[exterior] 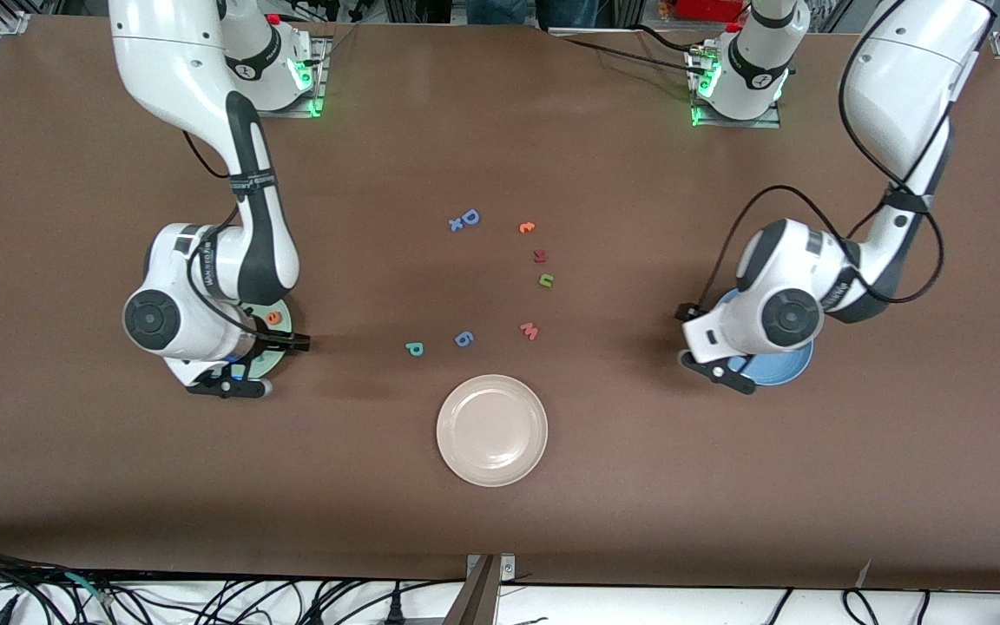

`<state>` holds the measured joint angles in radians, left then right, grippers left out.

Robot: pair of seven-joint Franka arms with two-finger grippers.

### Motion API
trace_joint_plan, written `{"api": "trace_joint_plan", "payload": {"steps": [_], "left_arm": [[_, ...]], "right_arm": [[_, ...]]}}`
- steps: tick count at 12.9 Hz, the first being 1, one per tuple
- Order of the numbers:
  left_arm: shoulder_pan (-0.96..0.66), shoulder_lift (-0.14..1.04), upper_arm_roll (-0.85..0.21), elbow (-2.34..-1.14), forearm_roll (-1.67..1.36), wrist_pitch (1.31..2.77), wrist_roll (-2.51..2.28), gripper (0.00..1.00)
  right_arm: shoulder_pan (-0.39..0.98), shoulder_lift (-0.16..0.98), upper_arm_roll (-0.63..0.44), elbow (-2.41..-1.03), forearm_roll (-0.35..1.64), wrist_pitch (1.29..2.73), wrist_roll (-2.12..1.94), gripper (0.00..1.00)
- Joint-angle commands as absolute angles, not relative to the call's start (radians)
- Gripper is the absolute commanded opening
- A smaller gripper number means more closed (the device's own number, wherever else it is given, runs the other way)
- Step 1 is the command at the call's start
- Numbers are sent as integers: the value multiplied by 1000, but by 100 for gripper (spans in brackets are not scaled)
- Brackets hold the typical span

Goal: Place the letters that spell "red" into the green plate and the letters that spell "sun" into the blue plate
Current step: 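Grasp teal a with the right gripper while the left gripper grasps green letter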

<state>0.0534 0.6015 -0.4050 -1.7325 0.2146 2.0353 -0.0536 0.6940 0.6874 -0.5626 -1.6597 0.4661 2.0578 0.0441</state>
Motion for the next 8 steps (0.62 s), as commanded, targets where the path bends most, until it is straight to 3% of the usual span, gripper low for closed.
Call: {"api": "trace_joint_plan", "payload": {"steps": [1,5,8], "left_arm": [[-1,583,-456,-1729,216,2013,-258,100],[-153,626,-454,-1729,229,2083,-591,100],[-208,653,-454,-1726,221,2163,-682,100]], "right_arm": [[750,693,-565,-1652,494,2104,144,100],[833,727,-555,-1652,502,2221,268,100],[831,730,-488,-1652,500,2290,345,100]]}}
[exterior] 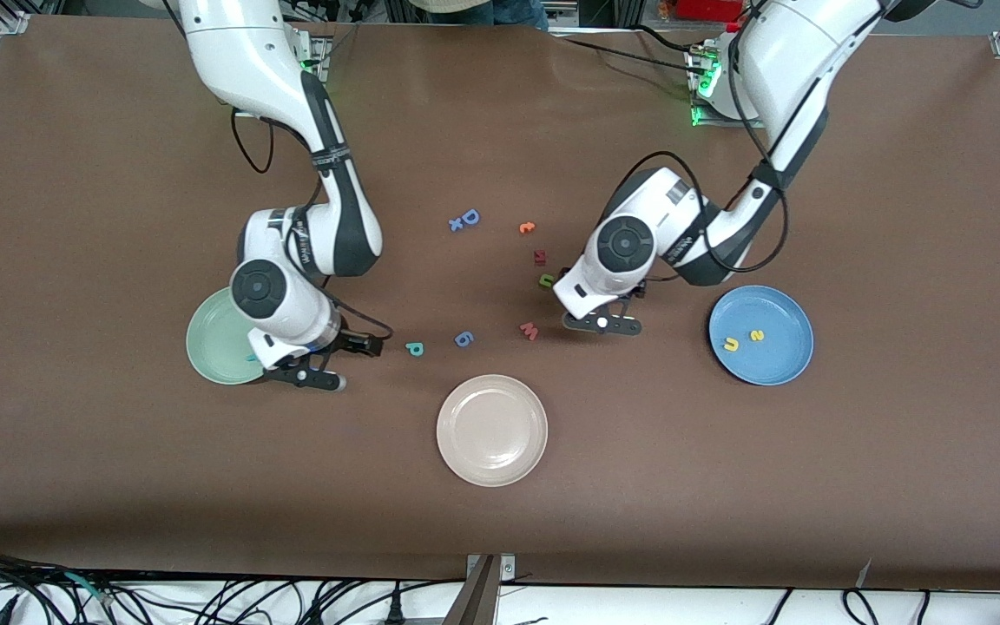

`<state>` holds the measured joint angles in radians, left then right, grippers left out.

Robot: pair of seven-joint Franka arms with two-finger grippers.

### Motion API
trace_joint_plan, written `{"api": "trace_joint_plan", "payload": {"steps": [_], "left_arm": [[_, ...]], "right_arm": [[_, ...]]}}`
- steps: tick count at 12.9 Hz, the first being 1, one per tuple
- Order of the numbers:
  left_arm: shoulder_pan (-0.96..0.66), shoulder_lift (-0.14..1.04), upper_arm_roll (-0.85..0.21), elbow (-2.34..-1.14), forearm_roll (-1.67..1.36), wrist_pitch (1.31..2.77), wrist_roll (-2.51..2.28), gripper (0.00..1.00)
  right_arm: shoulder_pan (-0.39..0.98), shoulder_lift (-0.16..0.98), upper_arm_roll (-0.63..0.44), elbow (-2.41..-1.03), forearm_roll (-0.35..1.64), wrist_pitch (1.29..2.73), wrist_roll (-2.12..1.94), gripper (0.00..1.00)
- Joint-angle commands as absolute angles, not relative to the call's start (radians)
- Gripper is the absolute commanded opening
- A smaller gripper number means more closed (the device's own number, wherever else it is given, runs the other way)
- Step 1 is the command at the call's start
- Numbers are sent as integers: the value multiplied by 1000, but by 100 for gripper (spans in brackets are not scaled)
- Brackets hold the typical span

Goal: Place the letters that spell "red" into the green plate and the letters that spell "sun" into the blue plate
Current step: 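Grasp teal a with the right gripper while the left gripper grasps green letter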

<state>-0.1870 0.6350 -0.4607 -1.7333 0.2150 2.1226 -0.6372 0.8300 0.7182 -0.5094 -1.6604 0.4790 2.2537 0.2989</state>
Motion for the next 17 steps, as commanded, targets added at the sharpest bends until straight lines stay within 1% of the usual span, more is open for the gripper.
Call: {"api": "trace_joint_plan", "payload": {"steps": [1,4,8,10,12,13,14,15,16,17], "left_arm": [[-231,660,-454,-1727,221,2190,-701,100],[-270,684,-453,-1730,229,2220,-730,100],[-276,695,-454,-1724,229,2223,-730,100],[-276,696,-454,-1720,230,2227,-724,100],[-307,704,-450,-1729,229,2266,-730,99],[-307,722,-448,-1724,230,2273,-730,98],[-311,727,-446,-1730,230,2298,-730,96],[-322,733,-445,-1733,239,2309,-729,90],[-325,739,-445,-1733,271,2309,-736,88],[-325,744,-445,-1733,290,2309,-751,88]], "right_arm": [[833,735,-470,-1652,499,2310,380,100],[833,747,-436,-1641,499,2355,428,100],[841,824,-408,-1540,497,2370,518,100],[859,848,-408,-1540,494,2387,523,100],[870,868,-408,-1540,494,2391,523,100],[870,873,-408,-1540,494,2390,522,99],[870,874,-408,-1537,492,2390,526,97],[871,873,-408,-1537,489,2382,531,90],[871,873,-408,-1537,488,2381,531,79],[871,873,-408,-1537,488,2381,531,73]]}}
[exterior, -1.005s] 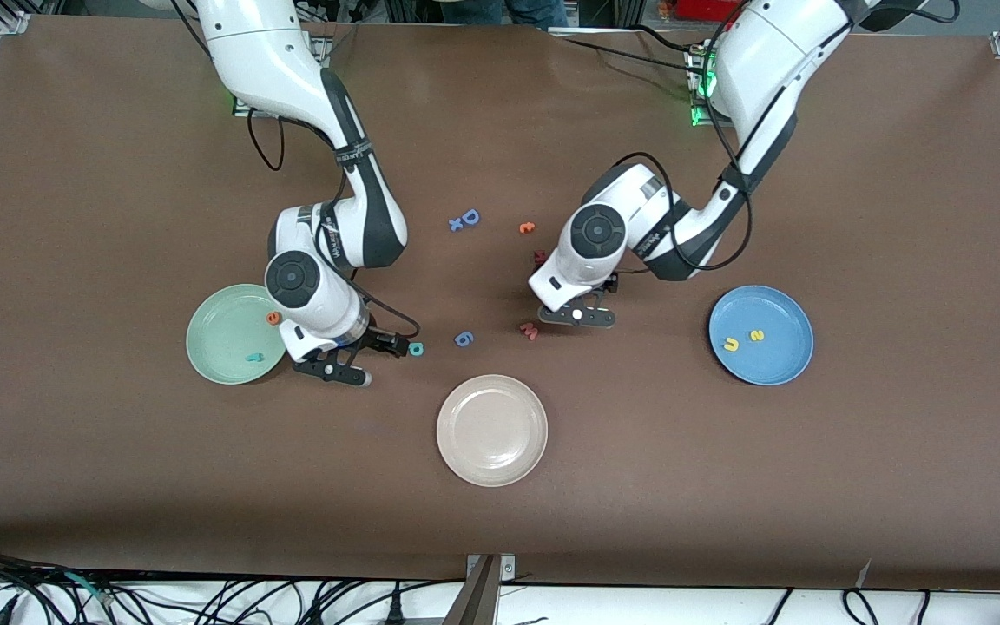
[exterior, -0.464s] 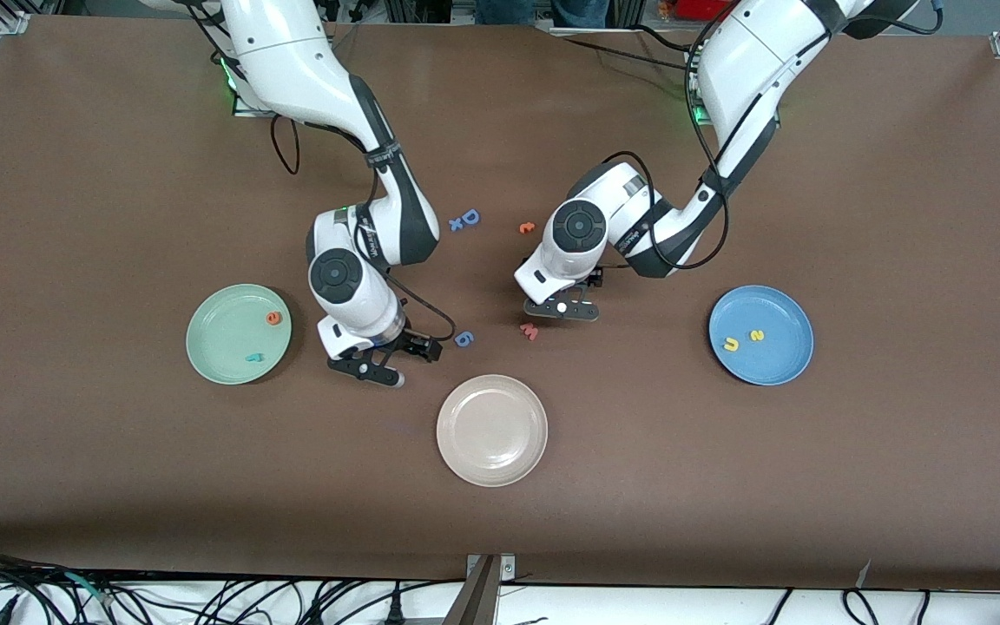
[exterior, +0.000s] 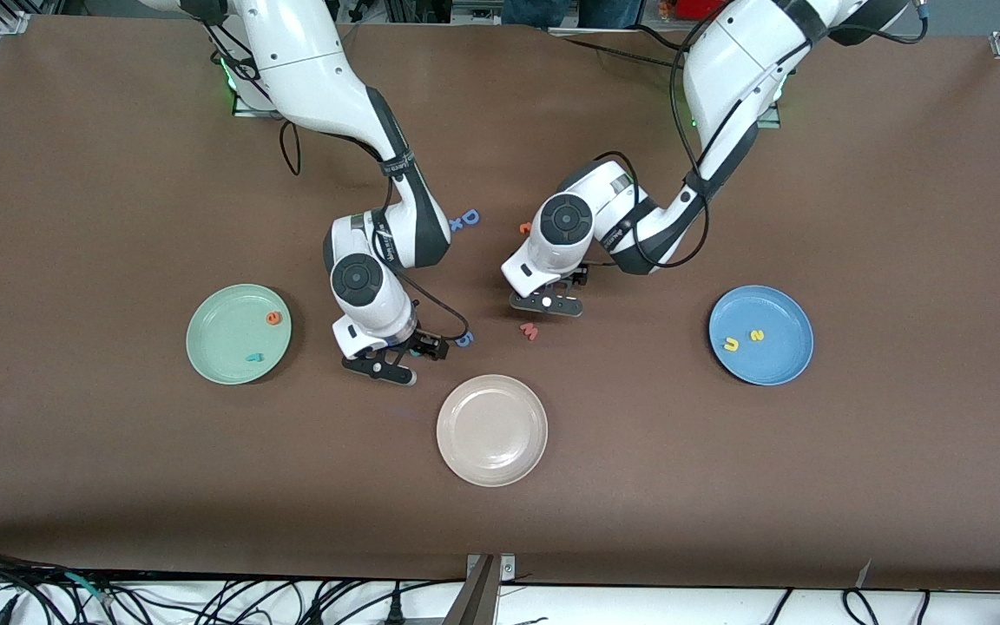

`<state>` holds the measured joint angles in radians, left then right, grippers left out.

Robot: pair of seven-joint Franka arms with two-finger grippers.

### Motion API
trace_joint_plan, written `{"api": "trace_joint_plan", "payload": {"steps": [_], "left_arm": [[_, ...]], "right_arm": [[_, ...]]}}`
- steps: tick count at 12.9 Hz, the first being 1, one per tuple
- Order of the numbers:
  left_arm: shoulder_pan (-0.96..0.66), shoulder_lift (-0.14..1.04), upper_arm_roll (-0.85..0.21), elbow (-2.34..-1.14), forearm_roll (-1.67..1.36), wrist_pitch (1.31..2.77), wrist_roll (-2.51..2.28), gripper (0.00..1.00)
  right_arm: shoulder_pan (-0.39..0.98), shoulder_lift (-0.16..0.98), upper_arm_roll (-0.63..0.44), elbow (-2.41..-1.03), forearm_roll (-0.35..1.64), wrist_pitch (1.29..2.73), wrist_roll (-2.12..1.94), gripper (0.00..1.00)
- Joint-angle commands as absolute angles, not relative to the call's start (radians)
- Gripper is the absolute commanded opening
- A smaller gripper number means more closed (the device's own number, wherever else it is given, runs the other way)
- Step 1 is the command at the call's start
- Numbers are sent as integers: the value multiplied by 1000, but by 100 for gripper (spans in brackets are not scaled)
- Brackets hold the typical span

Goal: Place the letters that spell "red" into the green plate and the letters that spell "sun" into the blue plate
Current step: 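Grasp teal a with the right gripper while the left gripper grasps green letter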

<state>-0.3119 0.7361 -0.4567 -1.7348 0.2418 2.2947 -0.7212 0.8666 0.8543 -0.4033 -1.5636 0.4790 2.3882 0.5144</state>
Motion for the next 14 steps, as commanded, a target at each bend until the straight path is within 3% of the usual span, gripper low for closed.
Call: {"api": "trace_joint_plan", "payload": {"steps": [1,4,6,7,9,14], "left_arm": [[-336,745,-445,-1733,290,2309,-758,80],[-339,752,-442,-1736,290,2309,-759,53],[-331,752,-442,-1736,290,2304,-781,12],[-327,747,-443,-1733,290,2296,-790,0],[-296,730,-445,-1730,288,2284,-781,0],[-195,603,-453,-1715,276,2060,-660,0]], "right_arm": [[871,873,-408,-1537,491,2379,531,71],[873,871,-408,-1537,499,2378,532,64],[874,870,-408,-1537,499,2361,532,54],[876,870,-408,-1537,499,2349,532,50],[876,868,-408,-1537,499,2330,532,42],[876,867,-408,-1537,489,2306,531,28]]}}
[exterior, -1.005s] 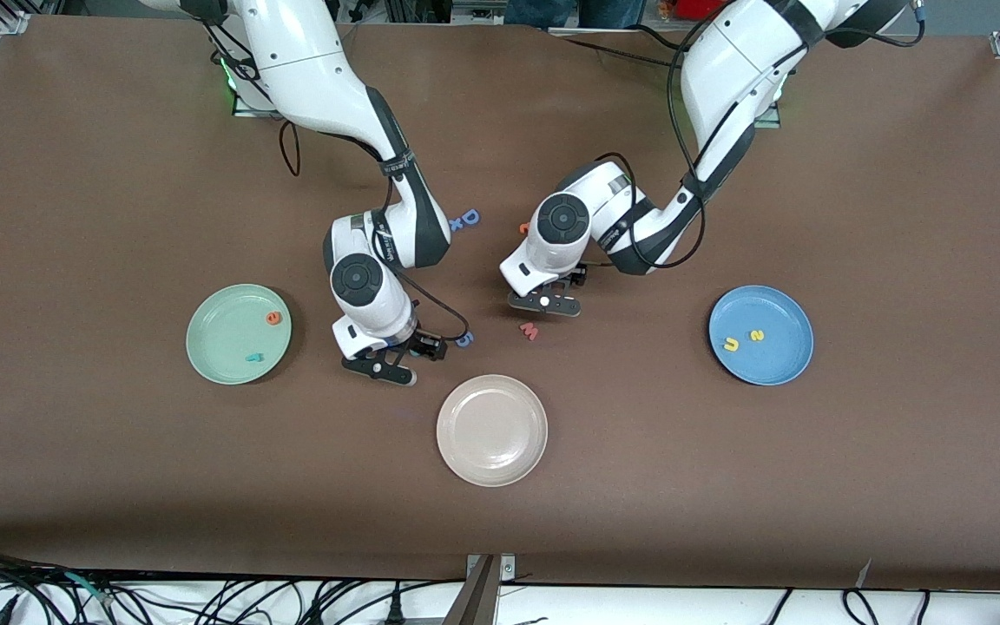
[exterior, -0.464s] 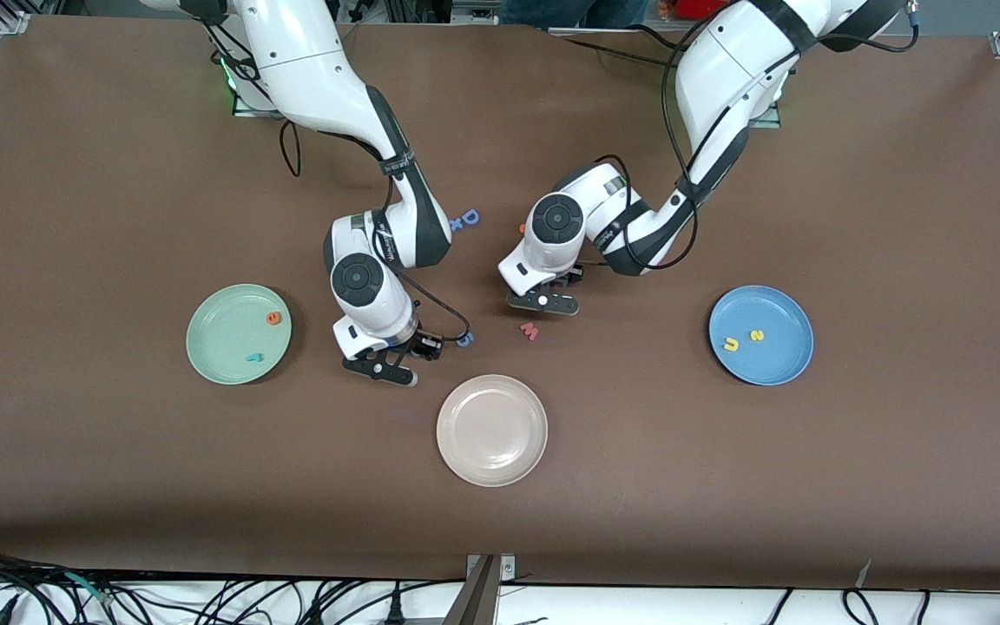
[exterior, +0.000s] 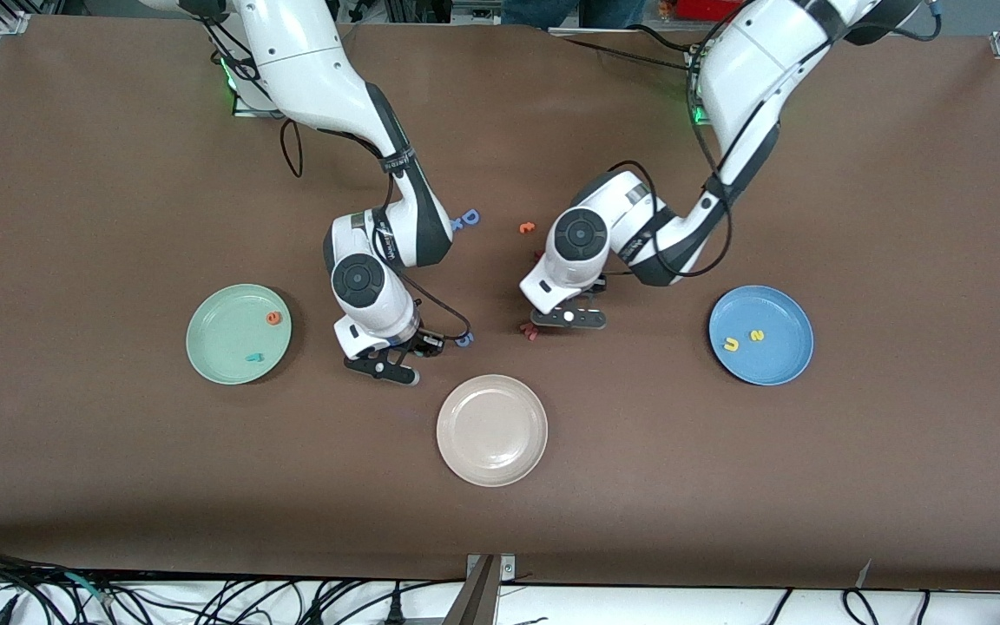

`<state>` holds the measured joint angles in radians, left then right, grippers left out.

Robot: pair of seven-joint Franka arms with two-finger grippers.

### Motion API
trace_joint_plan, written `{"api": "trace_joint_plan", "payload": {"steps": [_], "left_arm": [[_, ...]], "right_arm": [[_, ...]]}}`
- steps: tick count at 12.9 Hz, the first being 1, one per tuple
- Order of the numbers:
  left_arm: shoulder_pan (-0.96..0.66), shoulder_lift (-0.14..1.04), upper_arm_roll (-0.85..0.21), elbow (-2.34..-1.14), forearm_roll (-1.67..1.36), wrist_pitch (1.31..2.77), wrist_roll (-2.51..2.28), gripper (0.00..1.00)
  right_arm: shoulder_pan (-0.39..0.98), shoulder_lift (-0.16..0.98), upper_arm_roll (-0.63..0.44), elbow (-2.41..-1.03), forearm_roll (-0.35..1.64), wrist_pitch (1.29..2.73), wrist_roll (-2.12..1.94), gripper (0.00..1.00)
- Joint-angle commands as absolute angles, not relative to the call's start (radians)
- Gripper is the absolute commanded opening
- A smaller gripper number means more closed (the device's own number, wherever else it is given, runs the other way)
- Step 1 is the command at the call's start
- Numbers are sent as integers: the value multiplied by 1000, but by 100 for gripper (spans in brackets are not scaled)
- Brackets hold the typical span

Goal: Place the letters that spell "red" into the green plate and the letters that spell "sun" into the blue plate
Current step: 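Release a onto the green plate while the left gripper releases green onto blue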

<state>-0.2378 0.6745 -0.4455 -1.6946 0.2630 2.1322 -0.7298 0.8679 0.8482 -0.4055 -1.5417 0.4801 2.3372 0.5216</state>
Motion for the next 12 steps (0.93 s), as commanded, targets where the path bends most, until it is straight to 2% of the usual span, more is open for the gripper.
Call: {"api": "trace_joint_plan", "payload": {"steps": [1,4,7,12], "left_arm": [[-158,585,-454,-1715,275,2042,-605,0],[-89,569,-439,-1718,291,1924,-424,0],[36,568,-437,-1721,373,1904,-272,0],[181,598,-437,-1732,442,1911,-149,2]], "right_arm": [[876,867,-410,-1536,488,2292,531,28],[865,864,-428,-1485,483,2209,523,28],[851,864,-504,-1413,448,2059,458,28],[828,862,-662,-1417,443,1938,208,28]]}}
